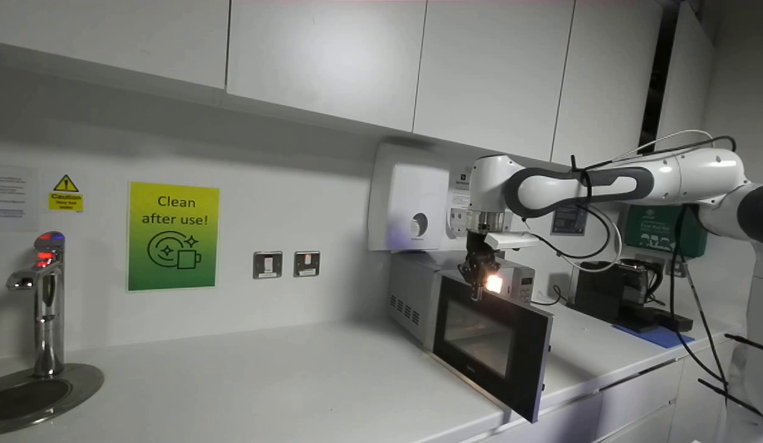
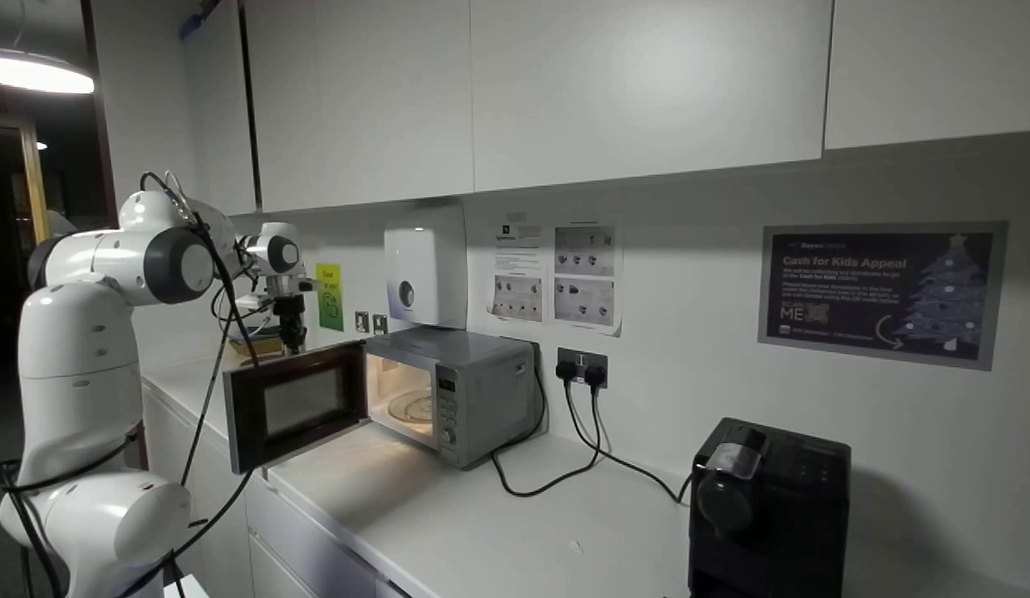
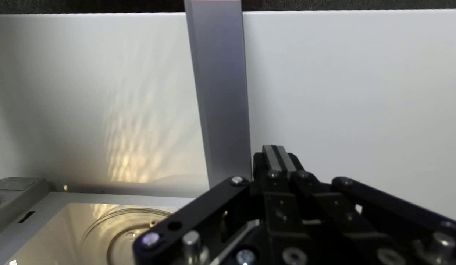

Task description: Close the microwave fully

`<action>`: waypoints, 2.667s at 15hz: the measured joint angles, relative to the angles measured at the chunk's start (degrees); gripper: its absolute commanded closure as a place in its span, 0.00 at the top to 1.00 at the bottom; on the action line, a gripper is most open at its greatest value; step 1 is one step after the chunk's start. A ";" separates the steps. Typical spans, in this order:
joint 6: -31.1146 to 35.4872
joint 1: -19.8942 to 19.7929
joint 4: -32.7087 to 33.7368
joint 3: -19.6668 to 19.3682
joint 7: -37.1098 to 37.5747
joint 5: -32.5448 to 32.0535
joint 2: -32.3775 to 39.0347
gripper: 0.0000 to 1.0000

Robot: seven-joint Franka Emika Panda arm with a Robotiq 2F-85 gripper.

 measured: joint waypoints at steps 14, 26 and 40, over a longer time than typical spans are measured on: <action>0.00 -1.64 -4.35 0.00 0.02 1.24 -3.94 0.00; 0.00 -2.72 -7.30 0.00 0.03 2.38 -6.86 0.00; 0.00 -4.47 -11.10 0.00 0.98 2.79 -10.72 0.00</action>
